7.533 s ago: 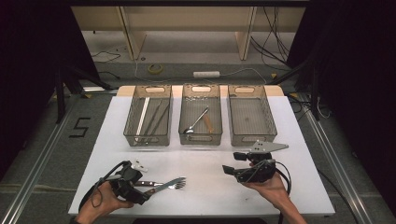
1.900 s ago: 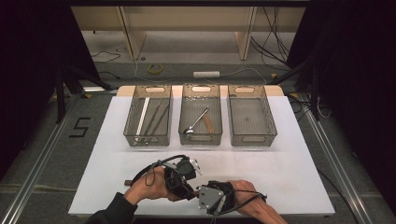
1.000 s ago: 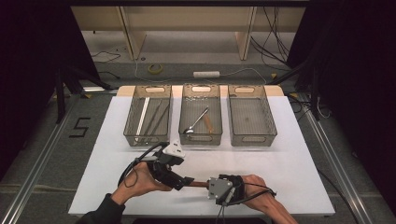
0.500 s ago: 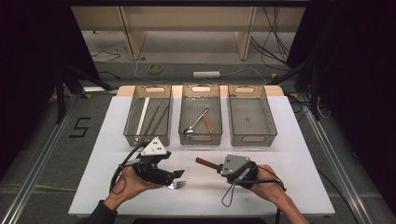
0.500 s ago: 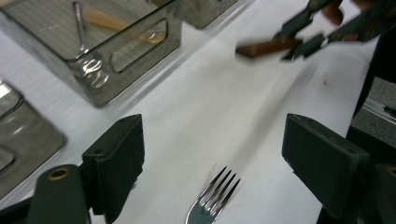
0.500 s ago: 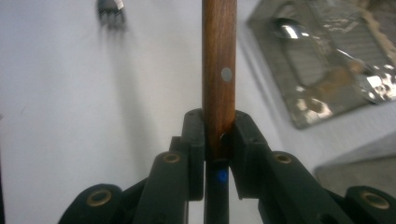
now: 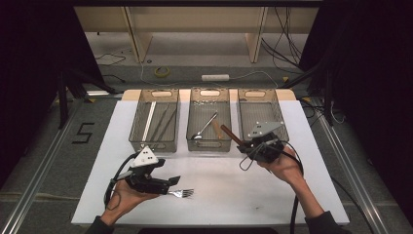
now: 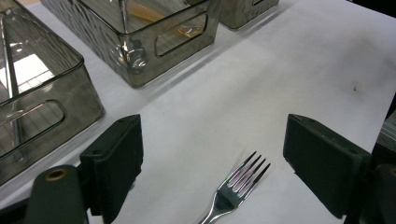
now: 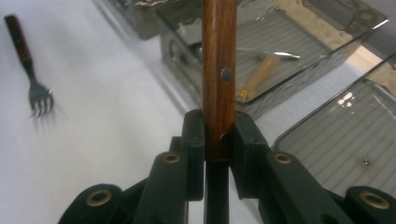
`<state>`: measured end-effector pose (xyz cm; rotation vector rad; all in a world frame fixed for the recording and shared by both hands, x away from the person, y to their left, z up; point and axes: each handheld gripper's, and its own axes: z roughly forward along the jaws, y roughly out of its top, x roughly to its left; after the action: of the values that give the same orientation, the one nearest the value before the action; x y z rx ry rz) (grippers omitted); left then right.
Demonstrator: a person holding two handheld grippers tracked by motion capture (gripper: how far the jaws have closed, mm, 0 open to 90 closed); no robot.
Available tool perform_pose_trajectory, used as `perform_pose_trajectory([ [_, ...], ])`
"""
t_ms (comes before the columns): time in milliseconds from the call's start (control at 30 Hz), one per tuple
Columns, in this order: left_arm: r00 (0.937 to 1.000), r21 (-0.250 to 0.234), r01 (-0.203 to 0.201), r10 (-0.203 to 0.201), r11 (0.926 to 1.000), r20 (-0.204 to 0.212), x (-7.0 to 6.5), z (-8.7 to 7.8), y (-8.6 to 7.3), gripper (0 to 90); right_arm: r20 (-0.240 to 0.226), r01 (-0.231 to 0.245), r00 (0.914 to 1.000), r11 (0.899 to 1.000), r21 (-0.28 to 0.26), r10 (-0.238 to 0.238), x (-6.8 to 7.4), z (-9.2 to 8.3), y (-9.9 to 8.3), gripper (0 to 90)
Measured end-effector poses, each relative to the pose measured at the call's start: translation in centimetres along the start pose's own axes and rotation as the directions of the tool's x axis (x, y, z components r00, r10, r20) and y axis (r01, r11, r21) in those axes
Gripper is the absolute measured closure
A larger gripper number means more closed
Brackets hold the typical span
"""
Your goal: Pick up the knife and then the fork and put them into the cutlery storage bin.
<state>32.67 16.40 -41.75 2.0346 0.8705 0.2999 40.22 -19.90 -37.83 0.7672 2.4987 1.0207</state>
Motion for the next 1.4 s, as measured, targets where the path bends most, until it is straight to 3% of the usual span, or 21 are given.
perform_pose_trajectory([
  [200,0.9998,-0.036,0.014,-0.015,0.9992,-0.017,0.2,-0.4,-0.6,18.7,0.011,-0.082,0.9966,0.996,-0.028,0.082,-2.5,0.3,1.5,78.0],
  [367,0.9986,-0.021,0.022,-0.023,0.9995,-0.047,0.6,-0.7,-1.1,18.6,0.039,-0.147,0.9881,0.988,-0.041,0.149,-4.7,0.7,2.7,77.9],
  [533,0.9975,-0.04,0.033,-0.035,0.9986,-0.062,0.9,-1.2,-1.3,18.6,0.066,-0.199,0.9771,0.979,-0.046,0.202,-6.5,1.3,3.4,77.9],
  [967,0.9964,-0.047,0.046,-0.049,0.9978,-0.069,1.2,-1.7,-1.9,18.7,0.125,-0.33,0.9334,0.941,-0.071,0.337,-10.0,2.6,4.2,77.8],
  [1267,0.9962,-0.057,0.046,-0.05,0.9974,-0.071,1.3,-1.9,-2.0,18.7,0.159,-0.388,0.905,0.919,-0.07,0.395,-11.1,4.3,3.9,77.8],
  [1400,0.9961,-0.06,0.045,-0.05,0.9972,-0.073,1.3,-2.0,-2.1,18.7,0.173,-0.402,0.8967,0.913,-0.067,0.408,-11.4,4.9,3.8,77.7],
])
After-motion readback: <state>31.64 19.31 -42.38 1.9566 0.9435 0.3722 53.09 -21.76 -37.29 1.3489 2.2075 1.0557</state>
